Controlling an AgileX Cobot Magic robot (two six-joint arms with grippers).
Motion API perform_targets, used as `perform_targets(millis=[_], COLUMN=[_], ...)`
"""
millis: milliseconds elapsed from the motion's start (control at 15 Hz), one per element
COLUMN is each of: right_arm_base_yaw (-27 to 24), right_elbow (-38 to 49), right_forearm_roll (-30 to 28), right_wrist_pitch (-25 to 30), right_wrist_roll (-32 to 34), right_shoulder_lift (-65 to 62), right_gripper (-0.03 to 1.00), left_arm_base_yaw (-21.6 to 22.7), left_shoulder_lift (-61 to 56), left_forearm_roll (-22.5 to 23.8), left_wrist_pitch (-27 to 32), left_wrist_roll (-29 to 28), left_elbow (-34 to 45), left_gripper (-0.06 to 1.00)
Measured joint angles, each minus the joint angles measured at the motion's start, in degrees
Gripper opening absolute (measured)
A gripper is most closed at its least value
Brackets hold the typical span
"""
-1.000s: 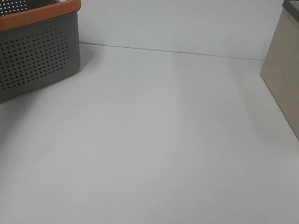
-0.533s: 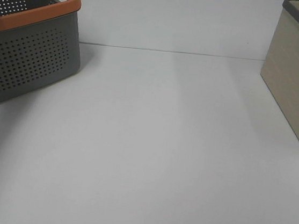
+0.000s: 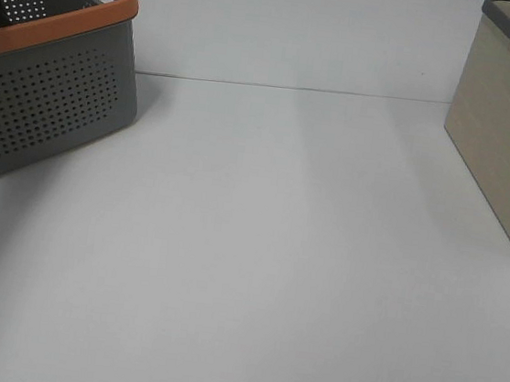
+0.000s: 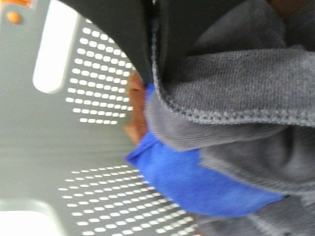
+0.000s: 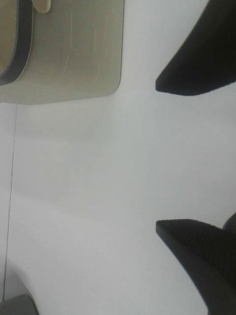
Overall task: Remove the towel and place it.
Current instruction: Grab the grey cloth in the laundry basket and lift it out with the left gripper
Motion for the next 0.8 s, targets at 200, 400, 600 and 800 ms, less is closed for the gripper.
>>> perform_targets(millis=[200, 400, 600, 800], right_arm_base_yaw=[0.0, 0.0, 0.0, 0.0], right_elbow=[0.0, 0.0, 0.0, 0.0], right_forearm_roll=[0.0, 0.0, 0.0, 0.0], right_wrist_pitch=[0.0, 0.0, 0.0, 0.0], right_wrist_roll=[0.0, 0.0, 0.0, 0.0], right_shoulder_lift=[0.0, 0.0, 0.0, 0.0], right_gripper=[0.70, 0.70, 0.70, 0.70], left_arm_base_yaw=[0.0, 0.0, 0.0, 0.0], left_shoulder_lift=[-4.9, -9.0, -12.5, -17.2], left_forearm_roll=[0.0, -1.0, -0.6, 1.3], left_wrist_pitch=[-12.8, -16.4, -16.3, -16.3], left_wrist_roll=[8.4, 8.4, 8.8, 9.5], left_elbow=[0.0, 0.0, 0.0, 0.0], left_gripper=[0.00, 0.00, 0.00, 0.00])
